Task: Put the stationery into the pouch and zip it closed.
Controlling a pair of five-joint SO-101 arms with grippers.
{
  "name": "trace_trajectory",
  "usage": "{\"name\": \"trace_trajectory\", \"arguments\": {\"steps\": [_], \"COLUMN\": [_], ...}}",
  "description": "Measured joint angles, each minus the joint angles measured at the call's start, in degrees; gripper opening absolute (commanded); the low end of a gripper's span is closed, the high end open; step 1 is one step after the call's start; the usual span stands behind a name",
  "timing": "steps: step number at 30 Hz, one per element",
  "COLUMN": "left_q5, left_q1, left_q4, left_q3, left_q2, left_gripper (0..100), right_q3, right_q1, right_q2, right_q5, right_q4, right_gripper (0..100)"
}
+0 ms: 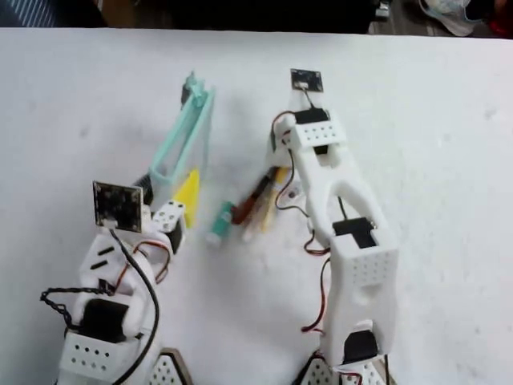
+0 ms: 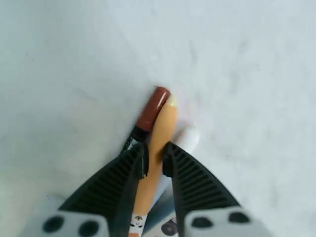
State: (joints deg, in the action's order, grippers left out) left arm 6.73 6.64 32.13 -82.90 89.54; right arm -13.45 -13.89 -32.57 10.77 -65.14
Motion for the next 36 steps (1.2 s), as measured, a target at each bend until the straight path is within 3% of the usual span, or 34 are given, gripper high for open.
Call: {"name": "trace_trajectory", "arguments": {"steps": [13,24,36], "left_q5": [0.2,0.2,0.2], "left_q1": [0.0,0.0,0.0], "left_q4": [4.7,5.1,5.1], "left_q3": [0.9,0.9,0.9], "left_q2": [1.0,1.0,1.0], "left_gripper": [19,19,19], "right_q3": [0.6,1.2,1.1], "right_q1": [-0.3,-0.3,-0.6], "right_q2": [4.6,4.4,1.7], "right_q5": [-1.4,-3.0,-3.4], "right_q4": [-5.0,-3.9,-3.2], "right_gripper": [2.2,23.8,24.3]}}
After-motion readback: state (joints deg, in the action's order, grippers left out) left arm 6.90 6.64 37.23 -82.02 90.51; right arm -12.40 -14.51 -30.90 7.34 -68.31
